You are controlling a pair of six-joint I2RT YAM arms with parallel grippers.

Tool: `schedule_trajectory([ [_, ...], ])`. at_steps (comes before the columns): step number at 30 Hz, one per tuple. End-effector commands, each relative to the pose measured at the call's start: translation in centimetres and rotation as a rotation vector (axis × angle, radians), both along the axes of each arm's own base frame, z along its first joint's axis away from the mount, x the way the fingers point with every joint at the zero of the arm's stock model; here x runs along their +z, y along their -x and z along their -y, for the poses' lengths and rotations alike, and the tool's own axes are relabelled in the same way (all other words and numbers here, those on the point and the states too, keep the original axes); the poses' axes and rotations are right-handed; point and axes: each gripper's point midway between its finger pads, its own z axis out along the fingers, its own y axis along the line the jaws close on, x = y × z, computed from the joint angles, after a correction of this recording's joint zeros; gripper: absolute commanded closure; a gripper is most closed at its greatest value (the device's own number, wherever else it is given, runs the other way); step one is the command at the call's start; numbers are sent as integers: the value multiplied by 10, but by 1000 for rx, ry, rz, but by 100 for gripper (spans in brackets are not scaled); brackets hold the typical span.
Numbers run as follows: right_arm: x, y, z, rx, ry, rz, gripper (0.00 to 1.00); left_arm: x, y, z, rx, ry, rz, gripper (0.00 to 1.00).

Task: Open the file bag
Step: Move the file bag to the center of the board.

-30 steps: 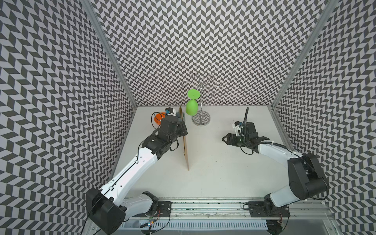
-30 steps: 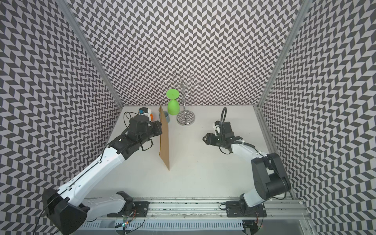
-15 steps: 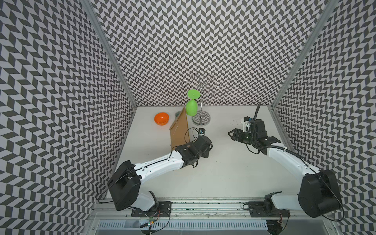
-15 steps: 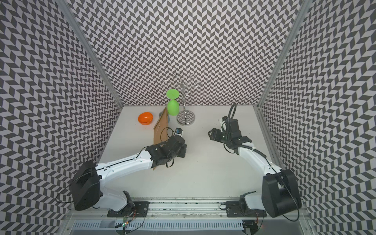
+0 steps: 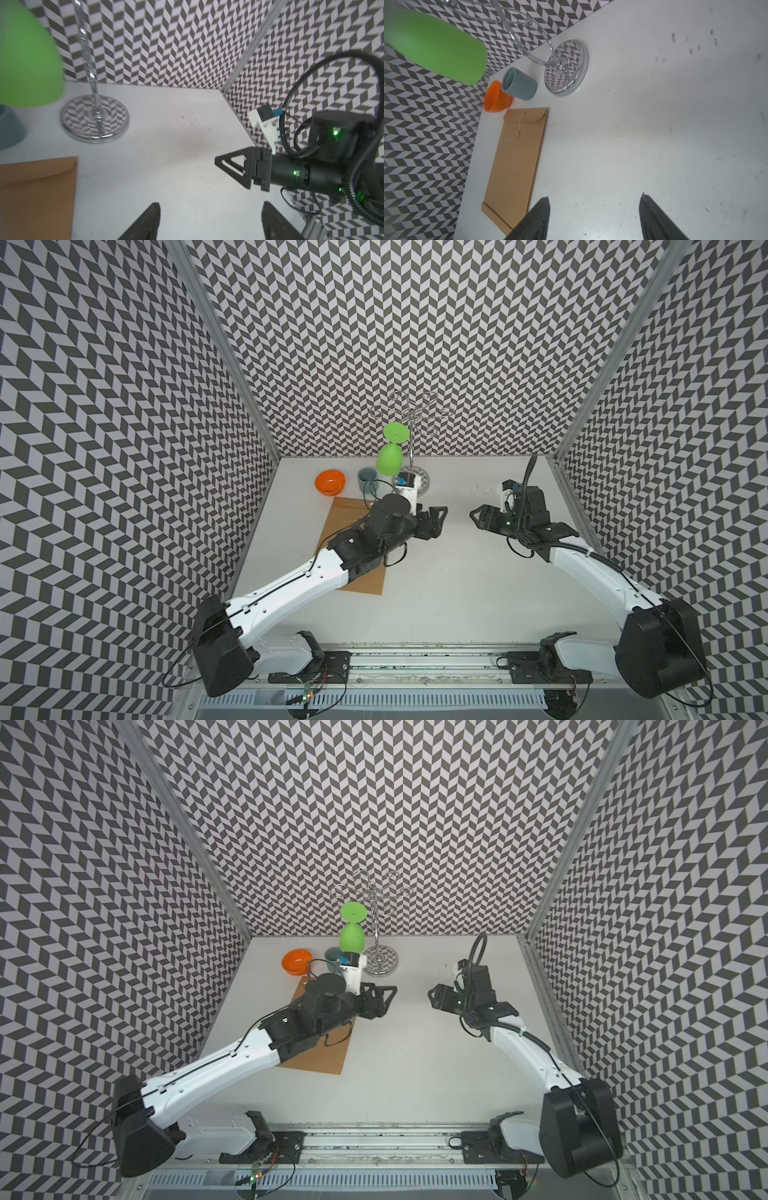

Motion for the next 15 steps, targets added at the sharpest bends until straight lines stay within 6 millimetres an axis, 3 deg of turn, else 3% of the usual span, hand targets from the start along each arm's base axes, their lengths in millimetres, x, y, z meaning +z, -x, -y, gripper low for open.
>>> schedule_trajectory([
  [1,3,-1,-28,65,-34,32,31,-98,-40,-81,264,-64,-251,33],
  [4,0,3,-40,89,-33,19,32,-168,-59,-141,458,-74,-404,54],
  [6,0,5,-43,103,-38,17,32,-200,-64,-153,492,-63,-458,59],
  [9,1,9,-44,112,-43,17,32,-234,-65,-152,495,-89,-533,71],
  [15,-12,14,-48,131,-66,-14,32,-270,-43,-127,415,-73,-631,70],
])
